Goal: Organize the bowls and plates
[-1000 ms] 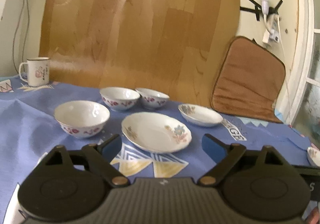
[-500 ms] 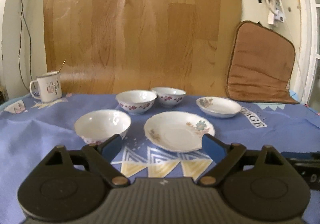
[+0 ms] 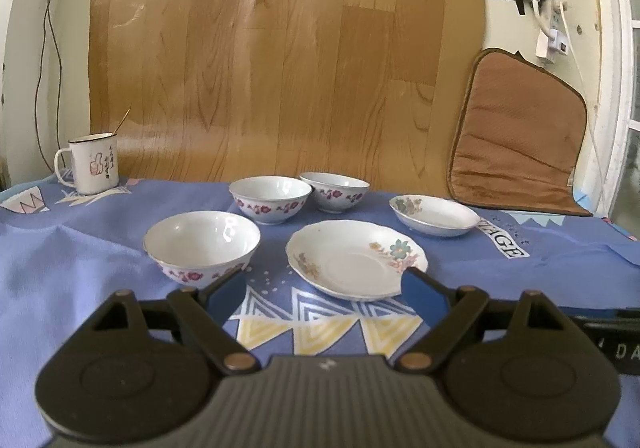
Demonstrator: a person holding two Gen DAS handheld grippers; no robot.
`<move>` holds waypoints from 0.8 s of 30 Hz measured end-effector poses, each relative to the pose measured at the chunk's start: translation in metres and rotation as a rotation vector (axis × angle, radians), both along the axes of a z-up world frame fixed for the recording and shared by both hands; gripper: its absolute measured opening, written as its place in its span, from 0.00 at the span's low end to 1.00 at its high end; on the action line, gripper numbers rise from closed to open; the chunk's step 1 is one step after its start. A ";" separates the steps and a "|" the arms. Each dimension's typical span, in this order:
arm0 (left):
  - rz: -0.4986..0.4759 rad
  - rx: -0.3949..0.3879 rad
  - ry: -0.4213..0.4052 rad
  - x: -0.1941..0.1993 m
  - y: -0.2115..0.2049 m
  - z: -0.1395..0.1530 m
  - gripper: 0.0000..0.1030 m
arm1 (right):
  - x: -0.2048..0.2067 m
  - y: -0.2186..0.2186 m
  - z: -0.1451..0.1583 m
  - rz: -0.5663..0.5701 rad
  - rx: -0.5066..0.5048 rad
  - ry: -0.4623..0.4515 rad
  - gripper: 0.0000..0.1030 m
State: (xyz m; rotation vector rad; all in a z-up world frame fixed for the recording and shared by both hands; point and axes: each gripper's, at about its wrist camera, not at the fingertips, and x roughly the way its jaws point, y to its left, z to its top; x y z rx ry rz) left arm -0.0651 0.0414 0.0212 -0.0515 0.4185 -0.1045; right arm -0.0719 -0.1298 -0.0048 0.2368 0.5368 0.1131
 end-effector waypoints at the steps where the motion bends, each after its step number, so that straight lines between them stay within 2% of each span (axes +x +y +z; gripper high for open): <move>1: 0.001 -0.004 0.001 0.000 0.001 0.000 0.85 | 0.000 0.000 0.000 -0.001 0.000 0.001 0.48; 24: 0.006 -0.059 0.013 0.001 0.009 0.000 0.85 | 0.003 0.004 -0.002 -0.001 -0.009 0.013 0.48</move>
